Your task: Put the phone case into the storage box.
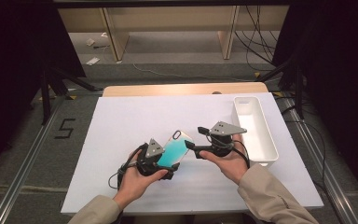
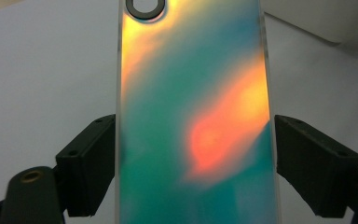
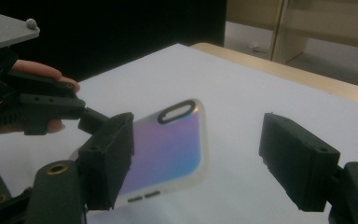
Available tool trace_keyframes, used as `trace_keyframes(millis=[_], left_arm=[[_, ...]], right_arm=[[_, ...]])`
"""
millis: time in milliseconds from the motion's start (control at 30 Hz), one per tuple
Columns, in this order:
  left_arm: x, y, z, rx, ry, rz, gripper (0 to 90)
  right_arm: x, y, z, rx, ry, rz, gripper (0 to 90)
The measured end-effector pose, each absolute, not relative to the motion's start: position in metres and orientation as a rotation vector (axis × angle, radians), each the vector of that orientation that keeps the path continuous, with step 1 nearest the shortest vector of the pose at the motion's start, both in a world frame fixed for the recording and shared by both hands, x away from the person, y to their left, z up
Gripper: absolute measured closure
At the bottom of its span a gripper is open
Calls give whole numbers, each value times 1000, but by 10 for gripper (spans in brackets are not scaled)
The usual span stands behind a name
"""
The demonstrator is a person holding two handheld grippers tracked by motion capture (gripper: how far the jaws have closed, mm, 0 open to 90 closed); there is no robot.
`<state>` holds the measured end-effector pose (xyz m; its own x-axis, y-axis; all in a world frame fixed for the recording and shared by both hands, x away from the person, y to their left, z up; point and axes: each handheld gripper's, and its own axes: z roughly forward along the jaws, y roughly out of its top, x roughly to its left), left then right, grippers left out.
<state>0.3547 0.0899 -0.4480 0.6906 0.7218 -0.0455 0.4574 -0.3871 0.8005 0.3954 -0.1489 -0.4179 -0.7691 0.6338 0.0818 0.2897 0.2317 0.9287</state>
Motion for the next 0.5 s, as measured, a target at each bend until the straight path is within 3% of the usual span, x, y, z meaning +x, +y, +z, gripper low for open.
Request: trace_keyframes(millis=[500], left_arm=[[348,77,-448,2064,854,381,170]], right_arm=[[406,-136,-425,908,2232,1560,297]])
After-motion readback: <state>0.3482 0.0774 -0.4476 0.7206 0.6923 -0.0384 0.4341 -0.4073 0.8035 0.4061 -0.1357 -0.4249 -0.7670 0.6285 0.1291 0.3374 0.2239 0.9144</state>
